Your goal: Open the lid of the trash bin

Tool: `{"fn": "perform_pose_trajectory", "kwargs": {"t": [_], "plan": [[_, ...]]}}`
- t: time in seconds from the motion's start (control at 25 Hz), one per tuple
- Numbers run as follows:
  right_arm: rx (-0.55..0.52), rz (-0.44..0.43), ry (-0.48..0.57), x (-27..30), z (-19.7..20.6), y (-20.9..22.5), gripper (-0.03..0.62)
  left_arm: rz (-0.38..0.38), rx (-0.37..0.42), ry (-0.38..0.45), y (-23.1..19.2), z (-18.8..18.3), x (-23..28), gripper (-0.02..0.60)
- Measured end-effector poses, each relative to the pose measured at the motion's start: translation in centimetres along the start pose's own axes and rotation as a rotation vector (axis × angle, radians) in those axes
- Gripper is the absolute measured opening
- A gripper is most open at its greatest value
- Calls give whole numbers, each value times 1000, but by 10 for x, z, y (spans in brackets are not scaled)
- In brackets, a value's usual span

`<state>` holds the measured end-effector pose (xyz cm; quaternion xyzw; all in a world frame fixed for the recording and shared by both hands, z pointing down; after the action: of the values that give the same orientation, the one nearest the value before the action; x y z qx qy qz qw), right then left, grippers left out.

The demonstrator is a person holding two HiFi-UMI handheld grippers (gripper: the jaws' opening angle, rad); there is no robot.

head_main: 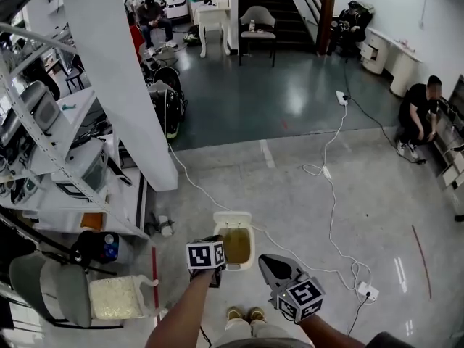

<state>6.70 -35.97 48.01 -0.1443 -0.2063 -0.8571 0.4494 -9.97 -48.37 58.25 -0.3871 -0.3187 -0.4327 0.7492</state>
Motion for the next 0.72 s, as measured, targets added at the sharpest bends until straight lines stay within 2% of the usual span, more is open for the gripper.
{"fn": "perform_pose_trajectory", "kwargs": {"t": [0.2, 0.48, 0.72], "plan": [[-2, -27, 6, -20, -5, -11, 32, 25, 76, 123, 30, -30, -67, -5], [-2, -46, 57, -27, -26, -21, 32, 68, 142, 291, 65, -42, -147, -6], [-21, 13, 136, -32, -64, -15, 32, 16, 183, 504, 80, -41, -204, -6]]}}
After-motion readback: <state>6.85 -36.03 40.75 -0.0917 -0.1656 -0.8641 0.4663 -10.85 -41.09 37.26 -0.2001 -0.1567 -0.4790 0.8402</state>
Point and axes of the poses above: the fingertips, and each gripper's own axes: x forward along the fingers, y to its right, z out of its underside, the point moved 6 cm from there along -x, backward along the fingers, and after that the axes turned 10 degrees about -y, right-handed, at the moved point
